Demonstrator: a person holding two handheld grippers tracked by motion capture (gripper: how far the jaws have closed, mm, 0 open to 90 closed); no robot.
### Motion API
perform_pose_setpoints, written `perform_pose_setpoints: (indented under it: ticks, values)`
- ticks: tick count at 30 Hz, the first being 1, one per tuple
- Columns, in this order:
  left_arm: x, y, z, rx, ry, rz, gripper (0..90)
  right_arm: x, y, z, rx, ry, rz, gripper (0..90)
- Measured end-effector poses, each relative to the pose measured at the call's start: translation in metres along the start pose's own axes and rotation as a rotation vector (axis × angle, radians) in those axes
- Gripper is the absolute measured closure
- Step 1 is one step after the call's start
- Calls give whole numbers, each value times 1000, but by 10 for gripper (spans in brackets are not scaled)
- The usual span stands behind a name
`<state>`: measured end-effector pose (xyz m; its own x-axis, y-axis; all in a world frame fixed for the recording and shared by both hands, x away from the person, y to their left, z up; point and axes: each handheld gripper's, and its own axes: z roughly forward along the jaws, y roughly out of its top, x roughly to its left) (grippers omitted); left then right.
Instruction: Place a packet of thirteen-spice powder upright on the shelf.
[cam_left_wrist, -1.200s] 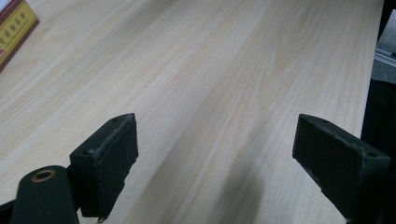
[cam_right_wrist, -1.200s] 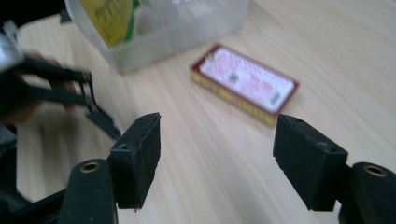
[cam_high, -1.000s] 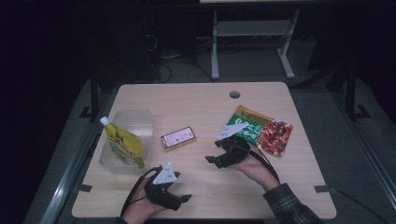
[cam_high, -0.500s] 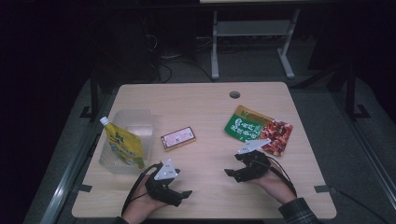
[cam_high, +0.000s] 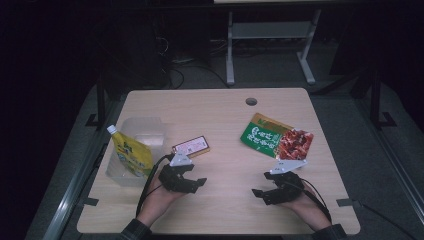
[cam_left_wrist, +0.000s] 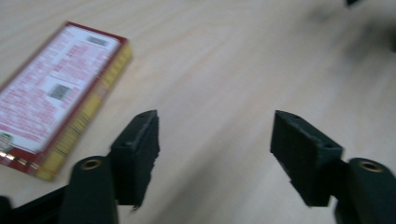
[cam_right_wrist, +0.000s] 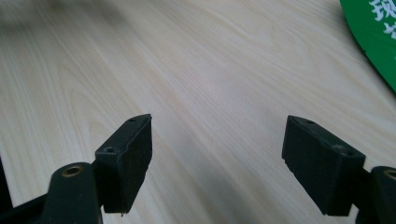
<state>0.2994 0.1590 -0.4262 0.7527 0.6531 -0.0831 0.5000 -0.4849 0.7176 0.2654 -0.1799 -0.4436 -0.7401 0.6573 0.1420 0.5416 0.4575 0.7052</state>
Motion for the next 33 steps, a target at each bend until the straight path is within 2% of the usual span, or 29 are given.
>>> perform_pose_setpoints:
  ticks: [2,3,5,6,7,8,10,11,12,17,19,20,23,24,29,33]
  values:
    - [7,6,5,-21,31,-60,403,1,-3,-2,-5,7,-5,238]
    - [11,9,8,-24,45,-71,441,2,-3,-3,-7,7,-9,238]
    - [19,16,16,-23,82,-82,504,3,-2,-4,-12,8,-16,238]
    - [22,18,20,-18,94,-90,598,3,-2,-6,-21,-8,-31,239]
    - [25,21,23,-27,110,-108,598,3,-2,-6,-21,-8,-31,239]
    - [29,24,24,-31,128,-109,731,3,-2,-6,-22,-6,-34,239]
    - [36,29,26,-35,161,-113,852,3,-3,-5,-21,3,-36,241]
    - [39,33,27,-40,173,-111,852,3,-3,-5,-21,3,-36,241]
    - [42,36,28,-37,192,-112,889,3,-3,-4,-23,6,-37,241]
    - [59,49,35,-43,259,-153,896,3,-2,-3,-20,17,-33,242]
    - [67,48,43,-41,253,-177,896,3,-2,-2,-18,19,-32,241]
    - [71,47,52,-38,260,-200,896,3,-2,-2,-15,18,-29,241]
    - [75,46,59,-24,275,-197,896,3,-2,-2,-19,19,-23,241]
    - [77,46,61,-19,279,-197,896,2,-3,-2,-22,17,-35,241]
    - [86,50,69,-32,304,-213,896,2,-3,-2,-12,18,-24,241]
    - [93,51,75,-18,323,-214,896,1,-4,-2,-12,18,-26,241]
